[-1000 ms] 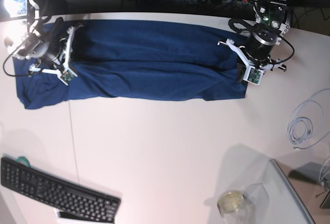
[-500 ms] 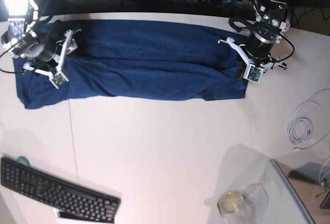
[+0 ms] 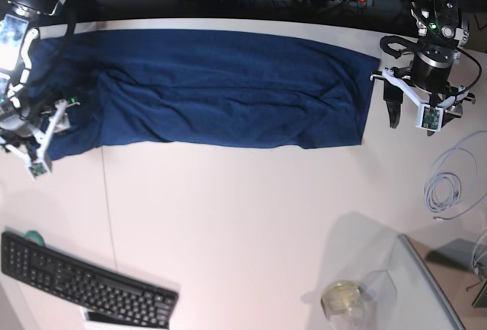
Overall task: Layout the t-shirt on the table in an organized manner, then fold the t-shirt properly
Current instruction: 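Pull the folded shirt ends apart with both grippers to straighten it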
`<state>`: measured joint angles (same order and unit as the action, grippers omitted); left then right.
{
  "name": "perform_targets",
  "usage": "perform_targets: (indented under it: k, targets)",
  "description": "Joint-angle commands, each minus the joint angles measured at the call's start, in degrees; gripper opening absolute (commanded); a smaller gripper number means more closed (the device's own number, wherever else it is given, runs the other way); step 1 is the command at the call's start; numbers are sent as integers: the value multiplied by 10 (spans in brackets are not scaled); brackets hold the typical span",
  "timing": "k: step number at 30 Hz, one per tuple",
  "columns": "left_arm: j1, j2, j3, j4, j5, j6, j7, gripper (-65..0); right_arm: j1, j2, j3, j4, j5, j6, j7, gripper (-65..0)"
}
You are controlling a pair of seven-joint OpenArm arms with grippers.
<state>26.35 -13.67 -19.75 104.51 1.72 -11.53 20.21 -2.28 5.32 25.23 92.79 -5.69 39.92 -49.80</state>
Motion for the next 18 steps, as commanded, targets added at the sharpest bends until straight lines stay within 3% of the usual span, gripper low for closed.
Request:
perform_targets:
  k: [1, 3, 6, 8, 11, 12, 15, 18]
  targets:
    - [-4, 11, 4, 9, -1, 5, -13, -245, 17, 0, -14, -6, 8, 1, 13, -273]
    - [-19, 31, 17, 7, -1, 5, -13, -247, 38, -19, -25, -36, 7, 1, 14, -273]
    - [-27, 53, 47, -13, 4, 5, -13, -252, 76, -43, 11, -77, 6, 1, 14, -273]
    - [-27, 56, 72, -20, 4, 5, -13, -331, 108, -60, 52, -110, 6, 1, 14, -273]
    - [-23, 57, 104, -25, 4, 5, -13, -602, 134, -68, 91, -132, 6, -81, 50, -273]
    - [-22, 58, 108, -29, 4, 5, -13, -650, 137, -68, 94, -138, 6, -113, 66, -273]
    - [-26, 58, 112, -53, 4, 6, -13, -650, 154, -68, 95, -168, 7, -190, 90, -273]
    - [-32, 58, 111, -89, 4, 7, -16, -650, 173, -65, 95, -199, 8, -232, 91, -273]
